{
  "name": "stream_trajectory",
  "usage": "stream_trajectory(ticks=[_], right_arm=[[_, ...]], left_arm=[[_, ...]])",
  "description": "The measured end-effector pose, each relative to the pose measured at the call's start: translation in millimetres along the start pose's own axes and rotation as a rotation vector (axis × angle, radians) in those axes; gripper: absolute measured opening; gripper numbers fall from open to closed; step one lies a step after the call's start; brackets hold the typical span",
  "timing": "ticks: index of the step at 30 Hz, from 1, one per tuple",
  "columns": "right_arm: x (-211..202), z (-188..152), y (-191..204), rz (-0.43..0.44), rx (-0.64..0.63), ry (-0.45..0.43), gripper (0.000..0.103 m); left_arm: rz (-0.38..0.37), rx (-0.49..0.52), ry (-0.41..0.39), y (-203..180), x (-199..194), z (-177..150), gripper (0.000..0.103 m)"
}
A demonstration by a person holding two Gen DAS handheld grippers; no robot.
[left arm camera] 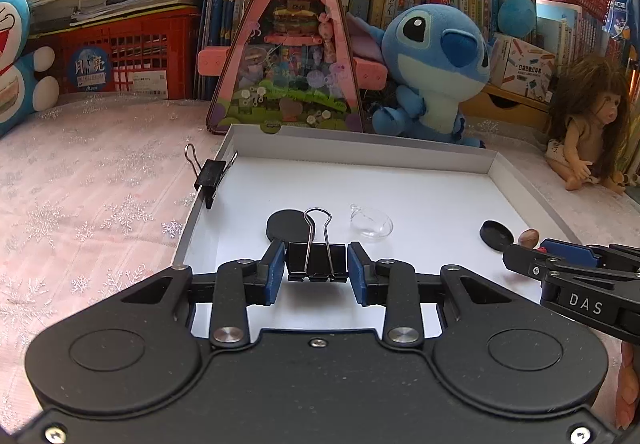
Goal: Organize rigid objects
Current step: 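Carry the binder clip and red crayon with both tools over the tray, then open both tools to drop the binder clip and crayon into the tray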
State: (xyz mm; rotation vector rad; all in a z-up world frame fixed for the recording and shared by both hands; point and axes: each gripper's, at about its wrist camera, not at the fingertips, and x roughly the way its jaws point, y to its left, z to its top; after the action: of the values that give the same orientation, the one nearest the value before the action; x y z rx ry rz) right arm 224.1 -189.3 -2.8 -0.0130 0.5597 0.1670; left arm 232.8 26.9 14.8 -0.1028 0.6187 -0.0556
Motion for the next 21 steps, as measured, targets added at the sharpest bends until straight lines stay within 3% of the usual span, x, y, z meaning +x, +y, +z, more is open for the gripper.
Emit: stream_trajectory(ticks=[21], right_arm=[[8.2,1.4,7.5,-0.004,-0.046,0.031,0.051]], left_arm=[[0.019,0.034,0.006,-7.4,6.1,-3.9,0.032]])
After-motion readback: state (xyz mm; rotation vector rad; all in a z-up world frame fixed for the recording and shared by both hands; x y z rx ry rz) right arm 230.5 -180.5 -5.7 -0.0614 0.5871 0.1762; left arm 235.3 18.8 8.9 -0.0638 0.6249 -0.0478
